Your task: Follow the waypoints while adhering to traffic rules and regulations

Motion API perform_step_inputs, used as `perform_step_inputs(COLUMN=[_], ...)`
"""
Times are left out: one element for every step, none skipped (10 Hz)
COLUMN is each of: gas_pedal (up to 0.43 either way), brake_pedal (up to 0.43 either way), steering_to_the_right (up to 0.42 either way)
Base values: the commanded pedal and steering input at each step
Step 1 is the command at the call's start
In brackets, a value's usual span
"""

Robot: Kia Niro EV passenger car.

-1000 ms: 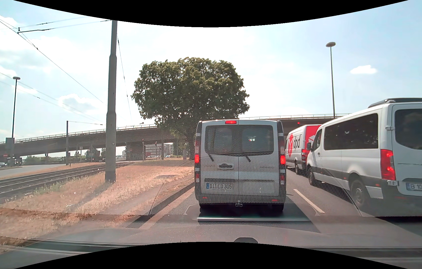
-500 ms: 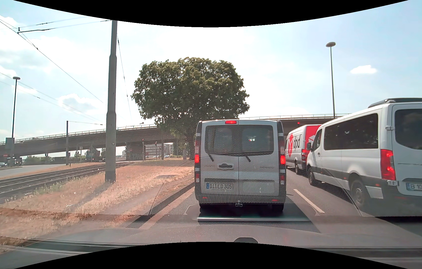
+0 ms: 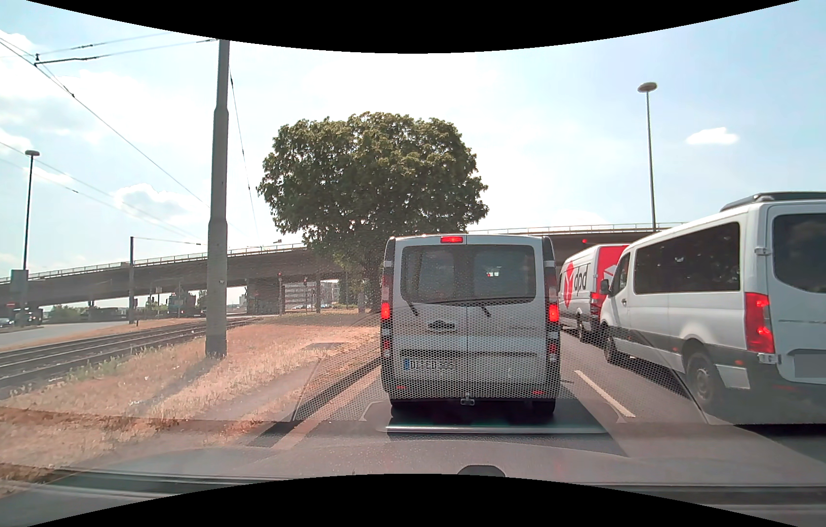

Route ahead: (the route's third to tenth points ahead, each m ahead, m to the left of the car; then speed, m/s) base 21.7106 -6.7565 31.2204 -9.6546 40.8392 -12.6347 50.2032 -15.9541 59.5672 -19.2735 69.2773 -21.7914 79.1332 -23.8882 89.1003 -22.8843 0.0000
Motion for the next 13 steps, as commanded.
perform_step_inputs(gas_pedal=[0.0, 0.0, 0.0, 0.0, 0.0, 0.0, 0.0, 0.0, 0.0, 0.0, 0.0, 0.0, 0.0], brake_pedal=[0.299, 0.293, 0.293, 0.293, 0.293, 0.293, 0.293, 0.293, 0.293, 0.299, 0.299, 0.293, 0.299], steering_to_the_right=[0.014, 0.014, 0.014, 0.014, 0.014, 0.014, 0.014, 0.014, 0.014, 0.014, 0.014, 0.014, 0.014])
